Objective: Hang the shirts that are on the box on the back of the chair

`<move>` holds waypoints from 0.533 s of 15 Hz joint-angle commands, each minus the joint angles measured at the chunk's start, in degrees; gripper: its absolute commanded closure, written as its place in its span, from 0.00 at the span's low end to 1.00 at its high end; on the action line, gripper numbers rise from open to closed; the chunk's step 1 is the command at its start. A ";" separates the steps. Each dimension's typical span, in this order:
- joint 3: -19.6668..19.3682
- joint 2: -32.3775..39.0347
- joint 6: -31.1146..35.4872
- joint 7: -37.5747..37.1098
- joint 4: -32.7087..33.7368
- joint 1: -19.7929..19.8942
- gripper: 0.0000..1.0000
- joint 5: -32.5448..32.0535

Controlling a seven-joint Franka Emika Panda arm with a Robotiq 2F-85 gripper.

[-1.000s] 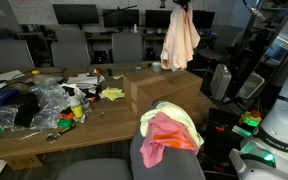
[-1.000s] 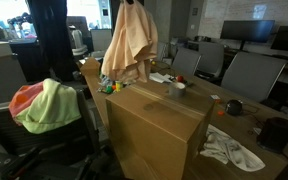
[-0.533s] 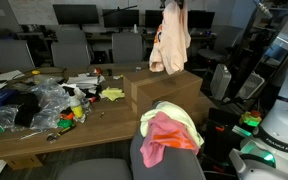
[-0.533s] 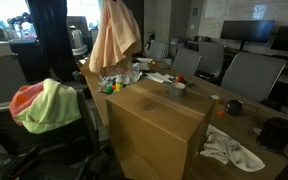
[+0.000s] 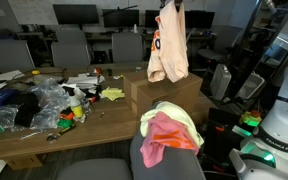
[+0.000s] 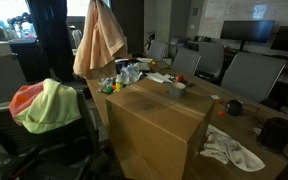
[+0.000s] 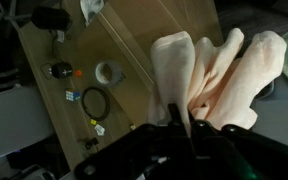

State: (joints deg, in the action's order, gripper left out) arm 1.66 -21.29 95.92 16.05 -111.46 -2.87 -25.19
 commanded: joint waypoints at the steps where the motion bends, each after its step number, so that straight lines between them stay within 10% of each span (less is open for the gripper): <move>1: -2.30 0.55 -1.48 11.66 3.78 -1.95 0.99 5.26; 8: -5.07 1.29 -2.89 31.06 6.90 -4.40 0.99 16.17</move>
State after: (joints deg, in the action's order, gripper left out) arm -2.16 -21.17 95.56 39.67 -108.31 -5.51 -13.31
